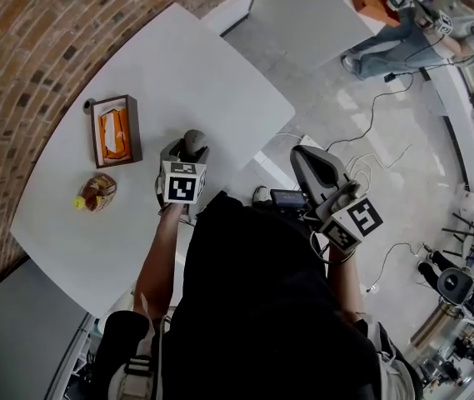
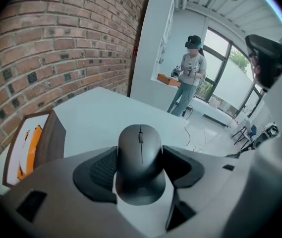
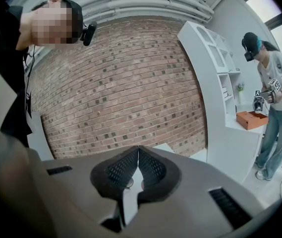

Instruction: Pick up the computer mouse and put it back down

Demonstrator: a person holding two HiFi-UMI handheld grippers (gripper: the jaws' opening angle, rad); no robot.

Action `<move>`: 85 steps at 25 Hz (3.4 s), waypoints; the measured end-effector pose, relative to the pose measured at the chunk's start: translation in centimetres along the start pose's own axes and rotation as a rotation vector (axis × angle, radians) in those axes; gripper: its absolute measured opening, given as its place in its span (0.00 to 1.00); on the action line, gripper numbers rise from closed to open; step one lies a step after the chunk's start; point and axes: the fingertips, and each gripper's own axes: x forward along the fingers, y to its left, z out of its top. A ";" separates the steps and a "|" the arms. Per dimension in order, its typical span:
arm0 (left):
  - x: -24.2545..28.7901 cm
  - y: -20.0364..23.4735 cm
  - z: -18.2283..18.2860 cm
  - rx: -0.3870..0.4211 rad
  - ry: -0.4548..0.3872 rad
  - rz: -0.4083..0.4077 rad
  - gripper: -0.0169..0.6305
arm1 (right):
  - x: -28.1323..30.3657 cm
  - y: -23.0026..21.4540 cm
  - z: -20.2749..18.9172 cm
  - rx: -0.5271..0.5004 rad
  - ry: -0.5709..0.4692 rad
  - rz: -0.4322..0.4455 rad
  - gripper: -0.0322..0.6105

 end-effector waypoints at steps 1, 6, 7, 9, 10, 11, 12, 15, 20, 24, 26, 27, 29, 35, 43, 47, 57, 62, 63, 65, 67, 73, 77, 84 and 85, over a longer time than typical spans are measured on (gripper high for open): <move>-0.5 0.2 0.5 -0.005 -0.022 -0.003 0.49 | 0.3 -0.1 -0.2 -0.006 0.000 0.001 0.08; -3.7 0.4 3.8 -0.036 -0.145 -0.028 0.49 | 1.8 0.5 0.1 -0.012 -0.007 0.039 0.08; -4.5 0.2 4.5 -0.040 -0.170 -0.032 0.49 | 1.8 0.5 0.3 -0.012 -0.011 0.044 0.08; -6.2 -0.3 5.9 -0.046 -0.219 -0.045 0.49 | 1.8 0.4 0.5 -0.016 -0.019 0.053 0.08; -7.1 -0.6 6.6 -0.051 -0.244 -0.057 0.49 | 1.8 0.3 0.6 -0.019 -0.022 0.058 0.08; -7.9 -0.8 7.2 -0.060 -0.269 -0.072 0.49 | 1.9 0.2 0.6 -0.023 -0.023 0.059 0.08; -8.7 -1.0 7.8 -0.069 -0.294 -0.085 0.49 | 2.0 0.0 0.5 -0.027 -0.024 0.058 0.08; -11.1 -1.3 9.2 -0.076 -0.364 -0.106 0.49 | 2.6 -0.1 0.5 -0.023 -0.028 0.064 0.08; -14.5 -2.3 11.3 -0.077 -0.457 -0.150 0.49 | 3.5 0.1 0.7 -0.012 -0.038 0.096 0.08; -16.7 -2.9 12.6 -0.078 -0.515 -0.174 0.49 | 4.3 0.9 0.9 -0.002 -0.049 0.134 0.08; -17.7 -3.0 13.2 -0.087 -0.548 -0.187 0.49 | 4.7 1.6 1.2 0.011 -0.063 0.159 0.08; -18.1 -3.0 13.5 -0.093 -0.564 -0.194 0.49 | 4.9 1.8 1.2 0.012 -0.062 0.165 0.08; -18.7 -3.0 14.0 -0.106 -0.588 -0.209 0.49 | 5.2 1.9 1.0 0.014 -0.059 0.172 0.08; -19.2 -3.0 14.4 -0.104 -0.603 -0.221 0.49 | 5.5 1.8 1.1 0.014 -0.060 0.173 0.08; -19.6 -3.7 14.0 -0.095 -0.606 -0.240 0.49 | 4.6 2.4 1.0 0.013 -0.065 0.156 0.08; -18.8 -3.5 14.3 -0.083 -0.589 -0.226 0.49 | 4.8 1.7 1.1 0.019 -0.060 0.149 0.08; -17.0 -3.5 13.5 -0.014 -0.548 -0.191 0.49 | 4.3 1.6 1.2 0.028 -0.067 0.129 0.08; -16.4 -3.8 12.9 -0.010 -0.531 -0.207 0.49 | 3.8 1.6 1.0 0.032 -0.070 0.115 0.08; -16.2 -3.8 12.8 -0.013 -0.527 -0.212 0.49 | 3.8 1.6 1.0 0.033 -0.069 0.114 0.08; -15.7 -3.8 12.5 -0.013 -0.513 -0.215 0.49 | 3.7 1.7 0.9 0.033 -0.065 0.112 0.08; -15.1 -3.8 12.1 -0.012 -0.497 -0.213 0.49 | 3.5 1.7 0.8 0.035 -0.063 0.108 0.08; -12.9 -2.9 10.8 -0.013 -0.452 -0.174 0.49 | 2.7 1.5 0.4 0.036 -0.058 0.083 0.08; -11.2 -2.1 9.5 -0.016 -0.413 -0.153 0.49 | 2.2 1.5 -0.2 0.039 -0.039 0.057 0.08; -7.8 -1.7 7.4 -0.003 -0.336 -0.115 0.49 | 0.5 0.5 -0.7 0.019 -0.004 0.000 0.08; -7.3 -1.7 6.9 0.002 -0.321 -0.113 0.49 | 0.3 0.4 -0.8 0.019 0.000 -0.005 0.08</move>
